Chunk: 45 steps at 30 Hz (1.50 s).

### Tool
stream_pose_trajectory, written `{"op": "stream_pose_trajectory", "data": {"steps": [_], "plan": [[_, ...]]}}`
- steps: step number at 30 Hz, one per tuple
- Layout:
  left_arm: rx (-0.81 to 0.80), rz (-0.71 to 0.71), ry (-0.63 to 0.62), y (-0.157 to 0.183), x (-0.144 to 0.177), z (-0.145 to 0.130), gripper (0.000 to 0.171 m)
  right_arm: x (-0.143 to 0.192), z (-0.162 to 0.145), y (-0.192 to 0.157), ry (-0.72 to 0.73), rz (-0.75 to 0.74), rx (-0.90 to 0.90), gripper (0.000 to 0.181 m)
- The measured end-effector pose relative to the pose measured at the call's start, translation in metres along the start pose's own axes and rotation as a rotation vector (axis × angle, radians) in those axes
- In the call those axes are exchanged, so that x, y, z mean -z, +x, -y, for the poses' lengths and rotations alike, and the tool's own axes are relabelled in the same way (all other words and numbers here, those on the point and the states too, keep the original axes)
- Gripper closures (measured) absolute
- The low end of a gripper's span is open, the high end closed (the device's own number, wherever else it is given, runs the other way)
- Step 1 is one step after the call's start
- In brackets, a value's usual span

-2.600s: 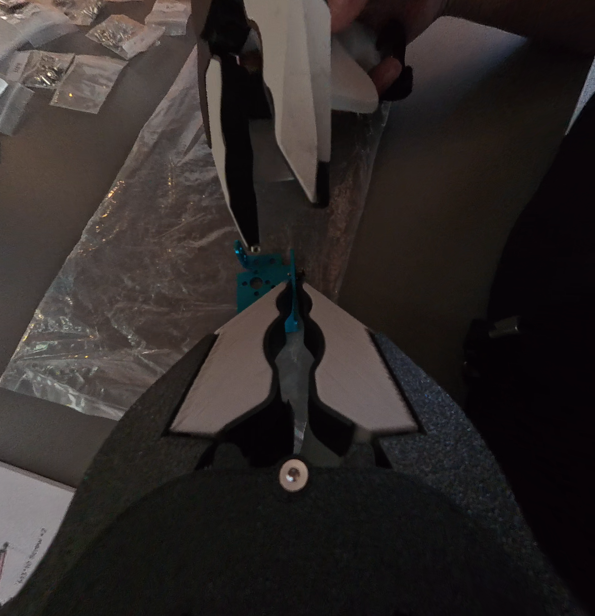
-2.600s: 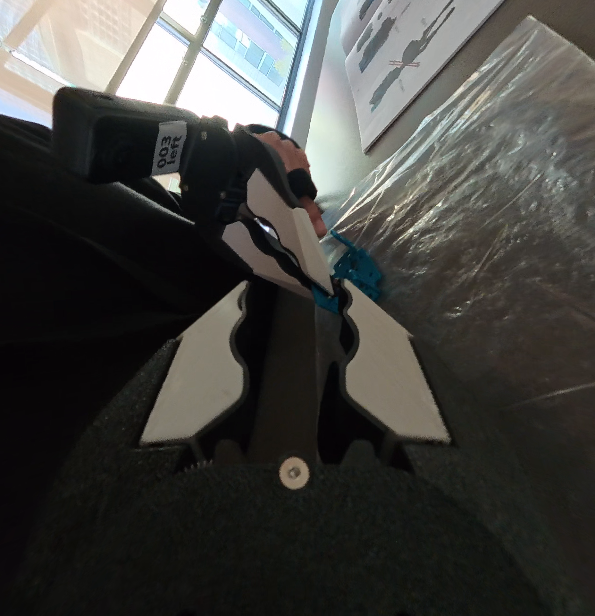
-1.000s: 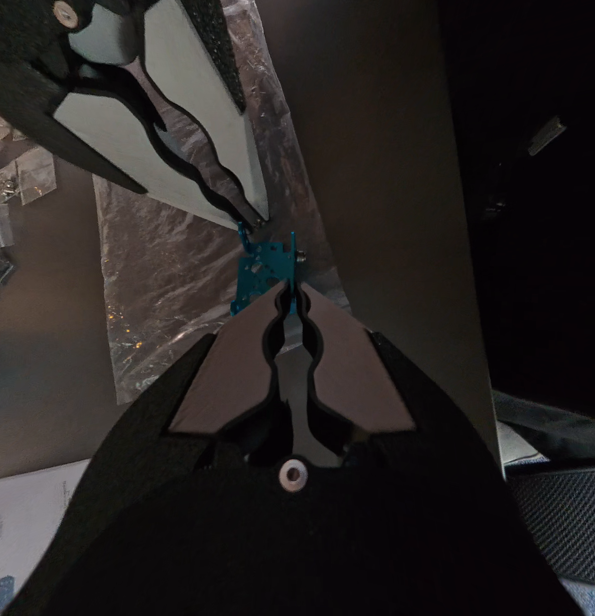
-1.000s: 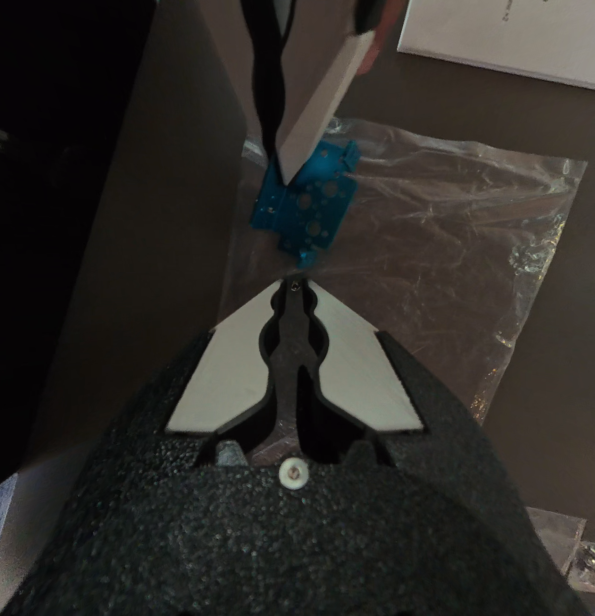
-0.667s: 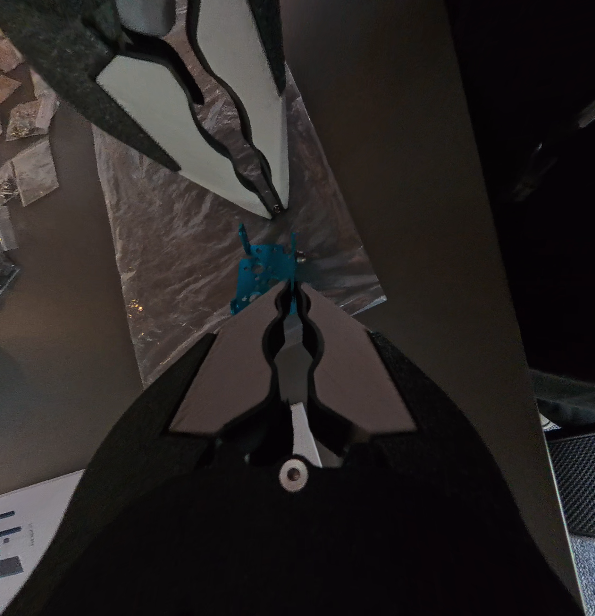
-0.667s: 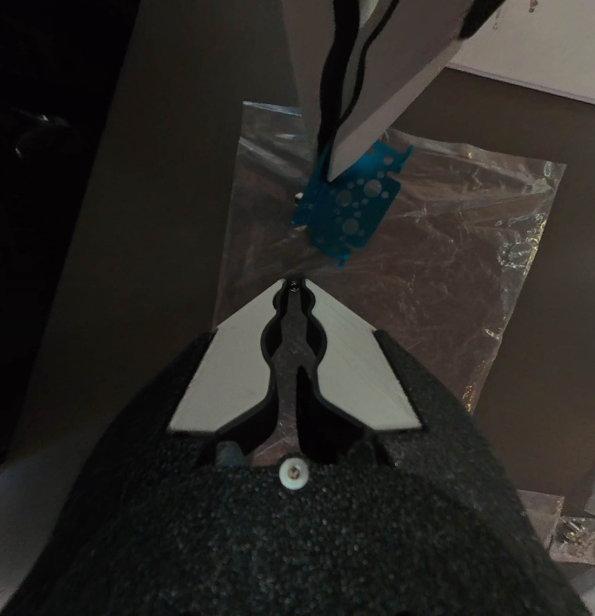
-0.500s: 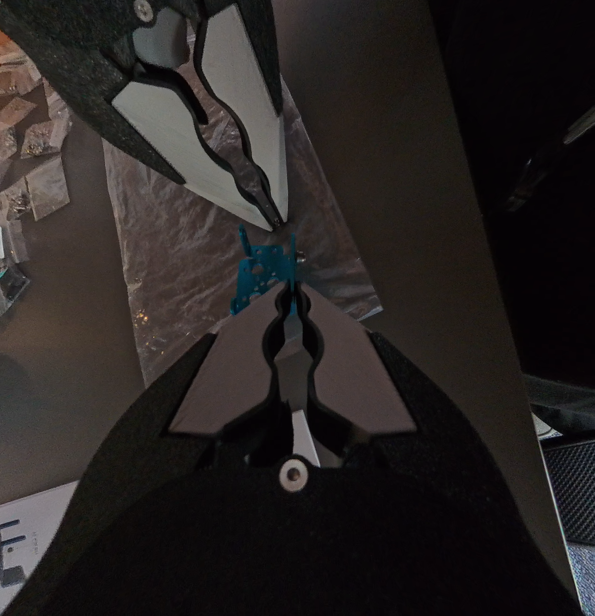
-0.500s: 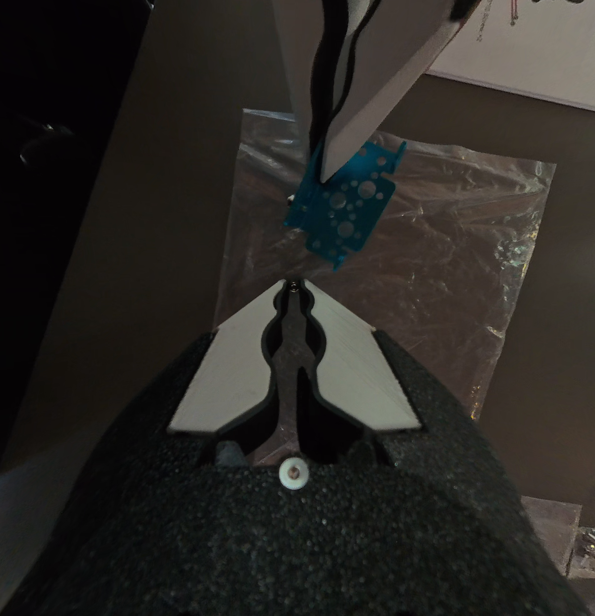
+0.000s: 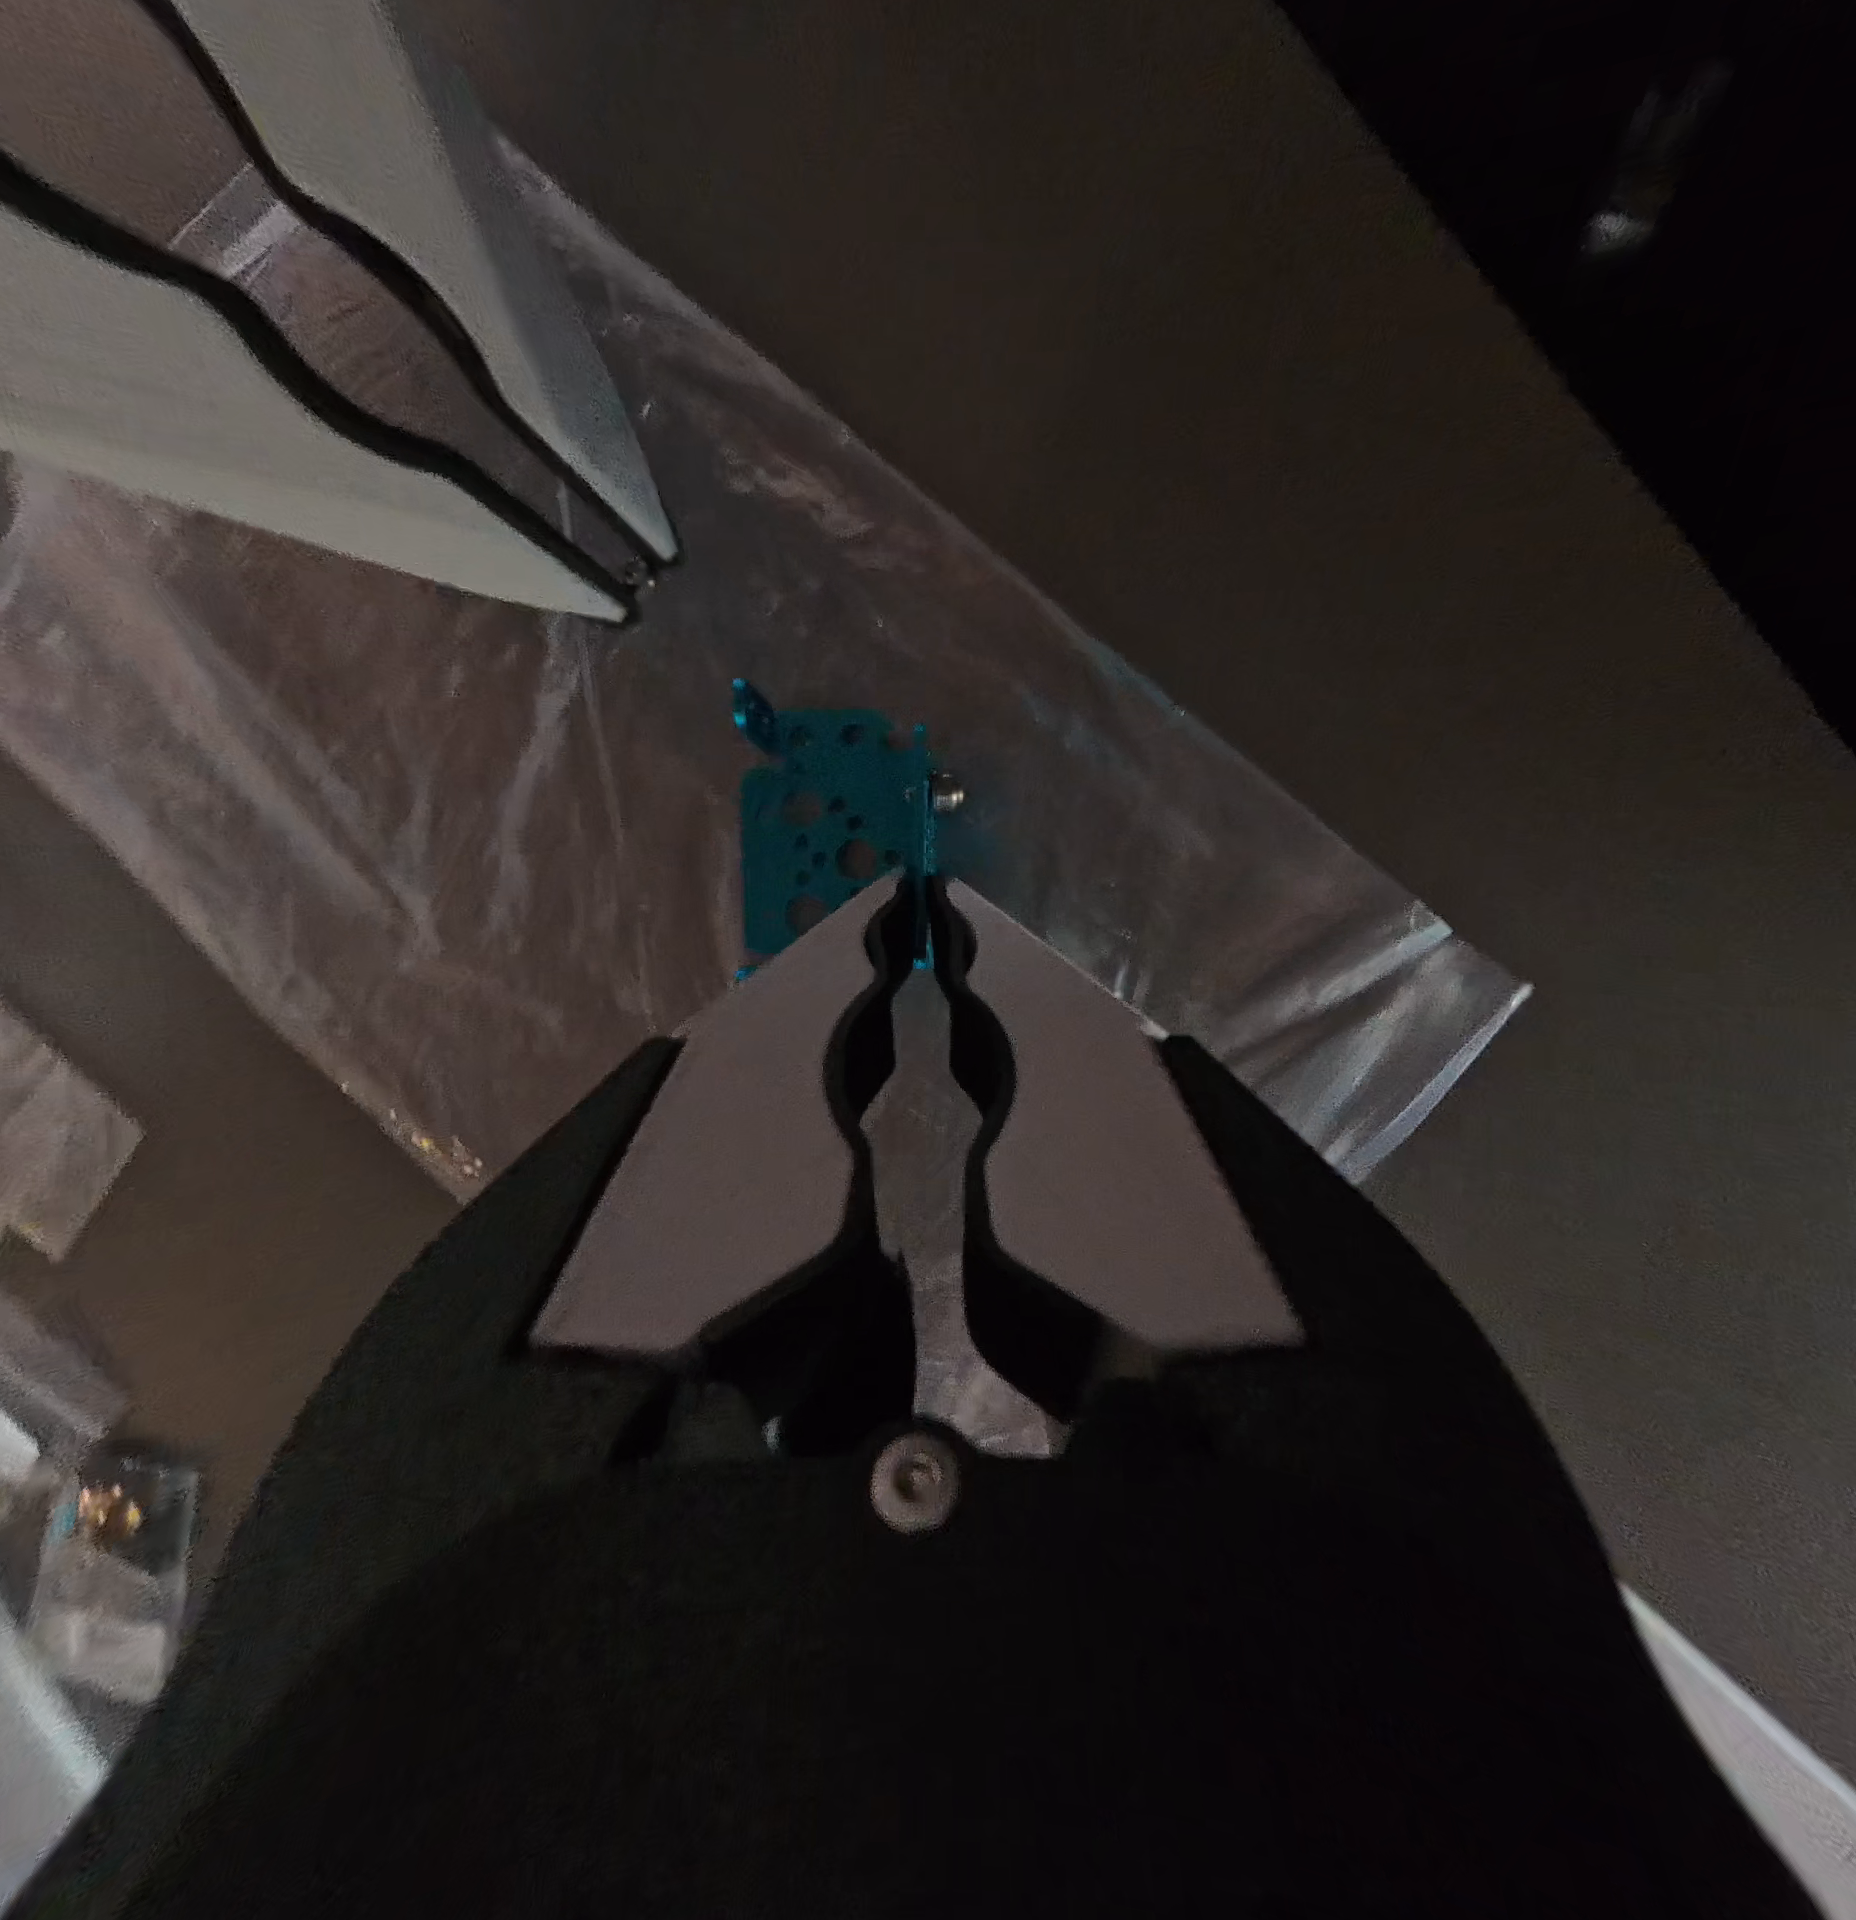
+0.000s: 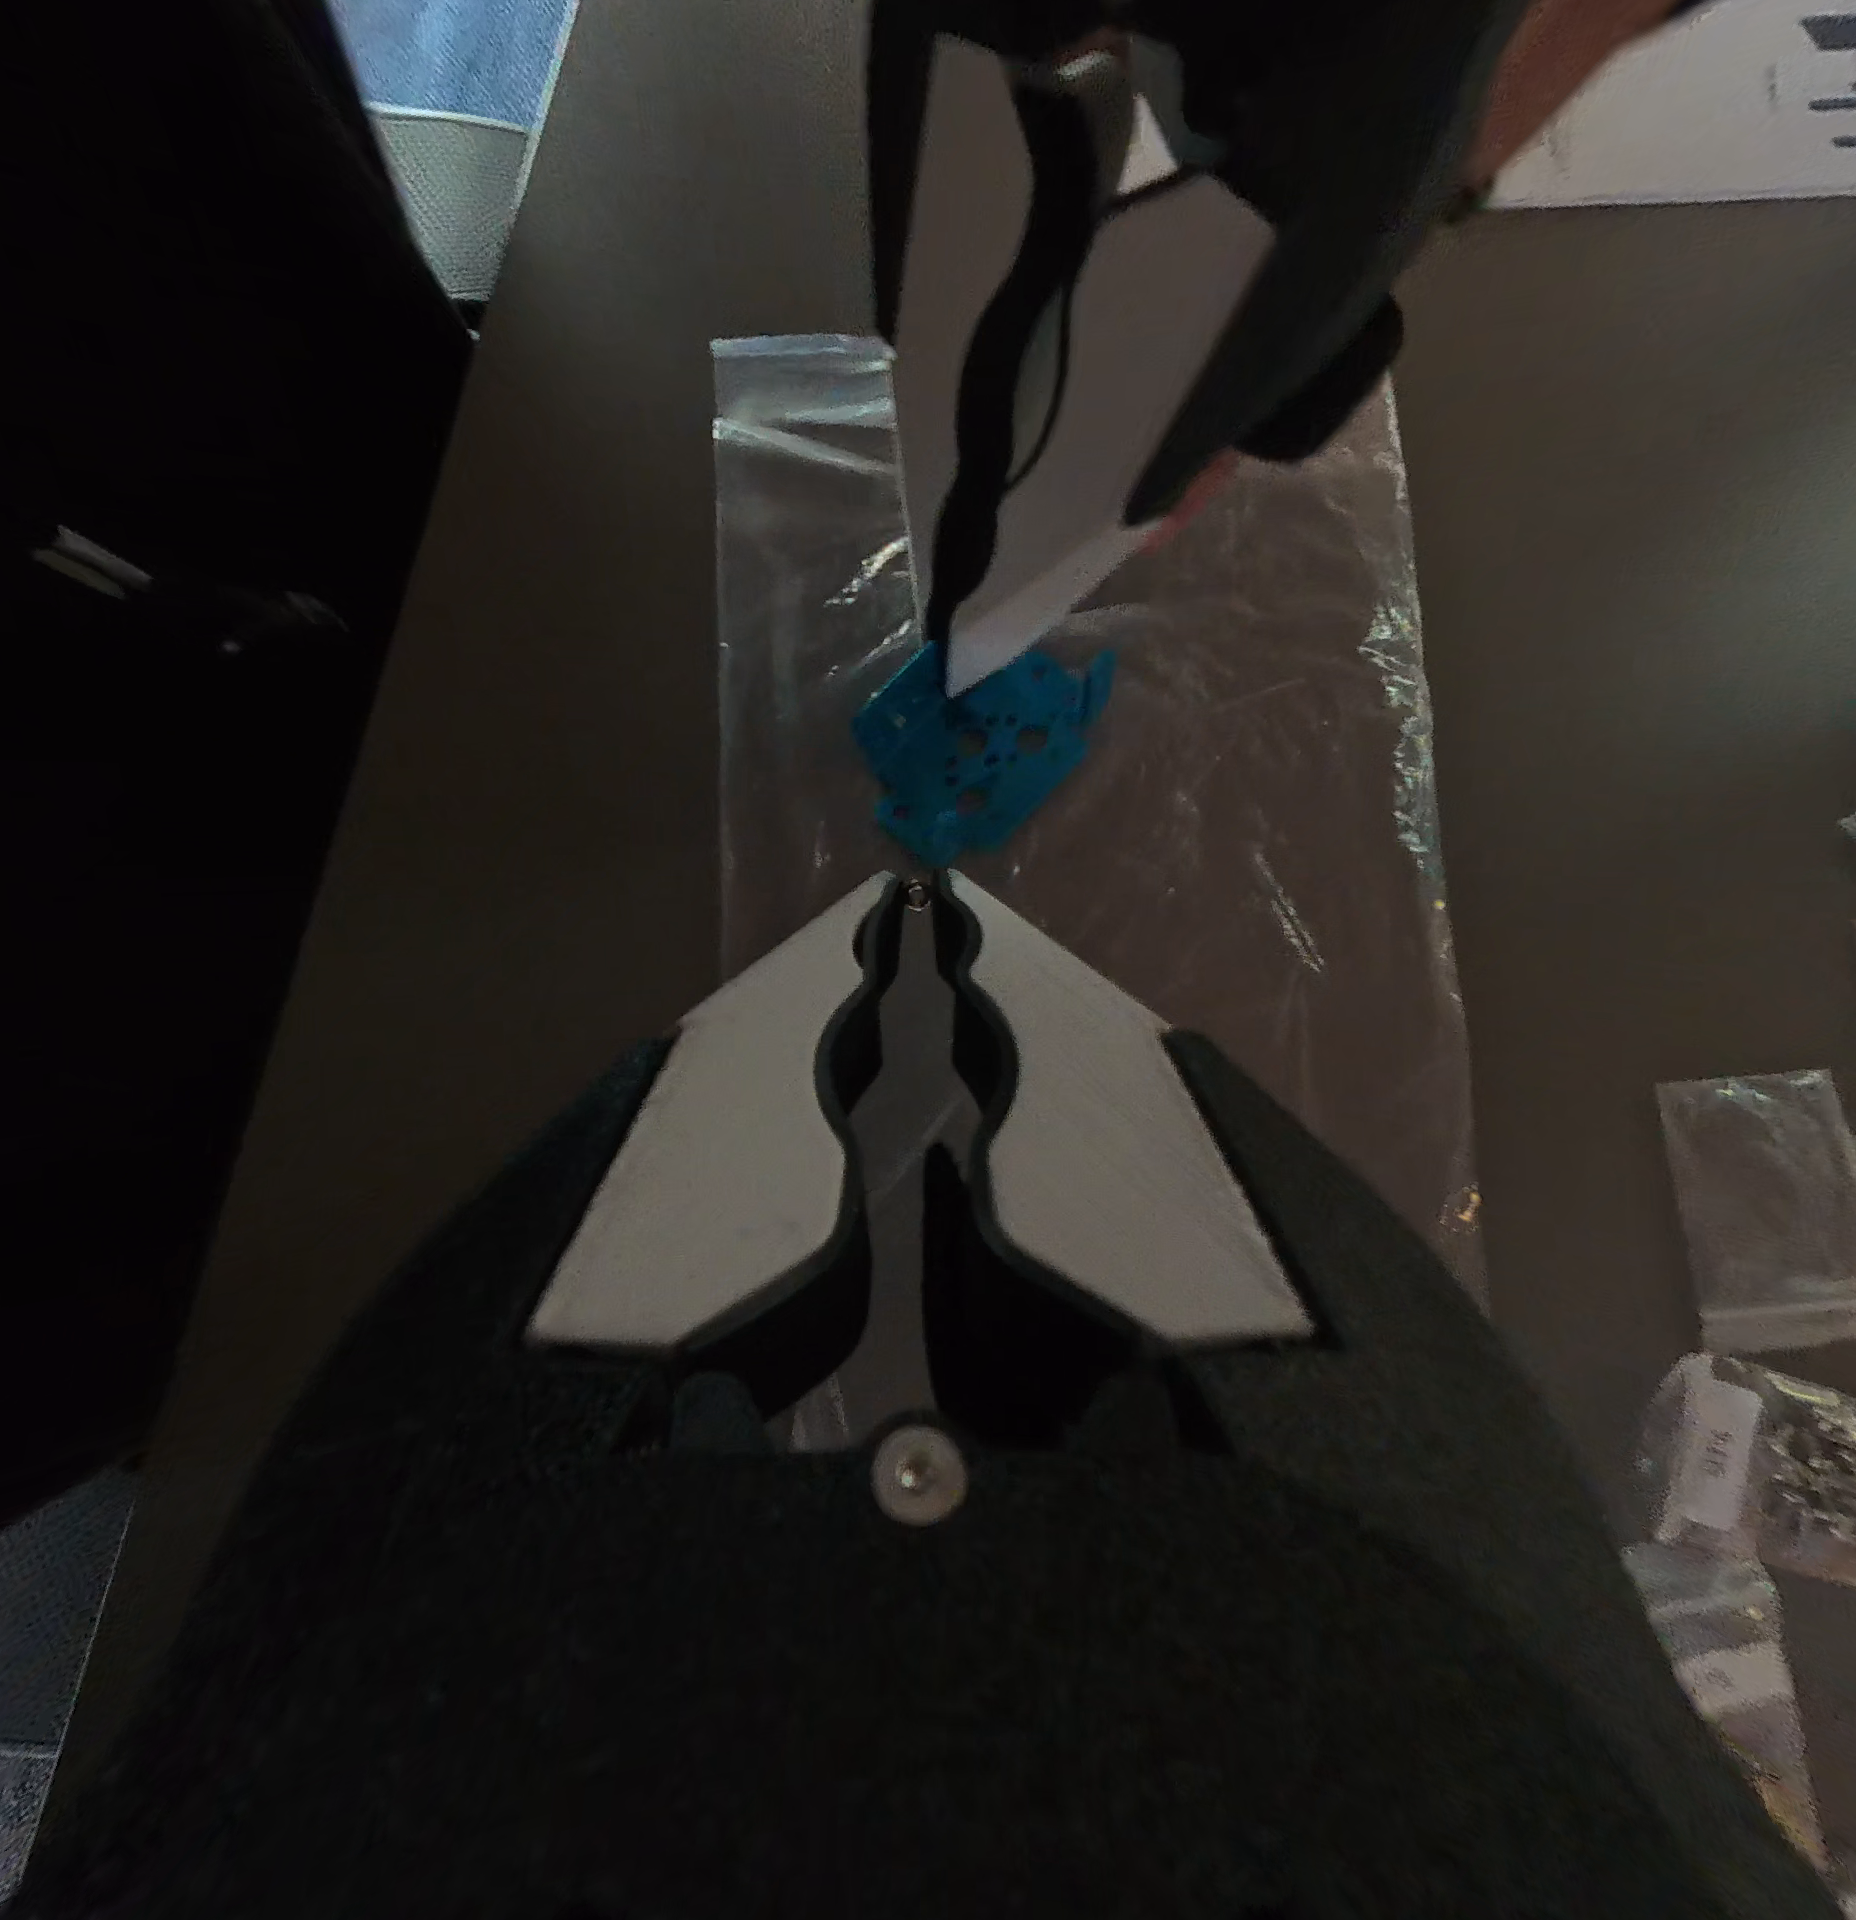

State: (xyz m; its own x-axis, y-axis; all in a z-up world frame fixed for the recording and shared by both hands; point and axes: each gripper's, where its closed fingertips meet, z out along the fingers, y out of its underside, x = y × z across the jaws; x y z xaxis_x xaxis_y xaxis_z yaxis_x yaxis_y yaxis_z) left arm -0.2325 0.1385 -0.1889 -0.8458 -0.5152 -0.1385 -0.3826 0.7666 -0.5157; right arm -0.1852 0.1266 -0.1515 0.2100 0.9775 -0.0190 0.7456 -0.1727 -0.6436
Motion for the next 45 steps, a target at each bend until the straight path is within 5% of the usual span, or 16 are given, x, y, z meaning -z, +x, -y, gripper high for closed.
{"op": "stream_pose_trajectory", "data": {"steps": [4,8,14,19,25,45], "plan": [[-0.015,-0.115,-0.049,-0.005,0.0,-0.004,0.165,-0.005,-0.001,-0.001,0.064,0.102,-0.029,0.178],[0.072,-0.09,-0.109,-0.014,0.004,-0.008,0.139,-0.009,0.012,0.002,0.144,0.206,-0.034,0.177],[0.276,0.281,0.066,-0.024,0.032,0.002,0.134,-0.016,0.025,0.01,0.245,0.254,-0.021,0.178],[0.224,0.518,0.101,-0.022,0.024,0.004,0.134,-0.027,0.026,0.005,0.233,0.296,0.019,0.178],[0.198,0.474,0.099,-0.021,0.003,0.005,0.132,-0.034,0.023,0.004,0.201,0.26,0.033,0.177],[0.188,0.468,0.165,-0.016,0.001,0.008,0.145,-0.042,0.016,0.002,0.163,0.326,0.002,0.178]]}}
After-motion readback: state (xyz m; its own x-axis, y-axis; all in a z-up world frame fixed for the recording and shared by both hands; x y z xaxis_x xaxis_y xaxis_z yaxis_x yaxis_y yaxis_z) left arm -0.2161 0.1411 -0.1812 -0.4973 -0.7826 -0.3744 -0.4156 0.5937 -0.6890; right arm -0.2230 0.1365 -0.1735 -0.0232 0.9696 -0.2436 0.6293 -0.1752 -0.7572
